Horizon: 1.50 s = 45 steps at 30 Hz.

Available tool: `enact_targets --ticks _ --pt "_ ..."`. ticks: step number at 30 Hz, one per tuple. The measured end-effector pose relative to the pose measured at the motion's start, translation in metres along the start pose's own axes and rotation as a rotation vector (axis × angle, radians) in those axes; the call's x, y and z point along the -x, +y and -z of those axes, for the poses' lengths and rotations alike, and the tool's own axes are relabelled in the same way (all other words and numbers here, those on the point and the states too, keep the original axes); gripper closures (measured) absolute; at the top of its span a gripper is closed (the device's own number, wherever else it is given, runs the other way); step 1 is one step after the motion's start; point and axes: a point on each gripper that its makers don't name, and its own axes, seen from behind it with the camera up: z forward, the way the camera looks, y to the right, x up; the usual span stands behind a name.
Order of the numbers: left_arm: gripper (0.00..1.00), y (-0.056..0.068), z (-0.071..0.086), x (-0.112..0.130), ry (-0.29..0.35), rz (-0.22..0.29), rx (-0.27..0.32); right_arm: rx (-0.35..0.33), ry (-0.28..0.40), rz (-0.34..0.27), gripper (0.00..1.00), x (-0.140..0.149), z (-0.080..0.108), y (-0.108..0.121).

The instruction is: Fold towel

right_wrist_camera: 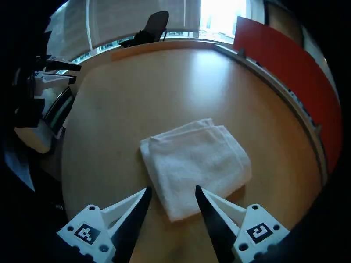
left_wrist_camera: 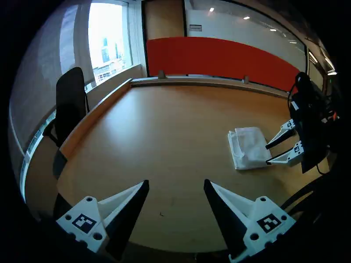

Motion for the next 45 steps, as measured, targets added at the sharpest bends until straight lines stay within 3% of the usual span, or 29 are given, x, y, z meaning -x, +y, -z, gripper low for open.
enact_targets --ticks 17,31,41,45 --pt "0.08 0.006 -0.001 0.0 -0.002 -0.006 0.008 0.025 -0.04 -0.064 0.25 0.038 0.005 -0.003" --pt "0.07 0.009 0.001 0.0 -0.001 -0.01 0.01 0.03 -0.054 -0.104 0.43 0.05 0.004 -0.003" --pt "0.07 0.012 0.001 0.0 -0.001 -0.015 0.013 0.044 -0.053 -0.123 0.49 0.053 0.0 -0.002" --pt "0.07 0.013 0.0 0.0 -0.001 -0.017 0.015 0.055 -0.048 -0.137 0.57 0.053 -0.001 0.0"
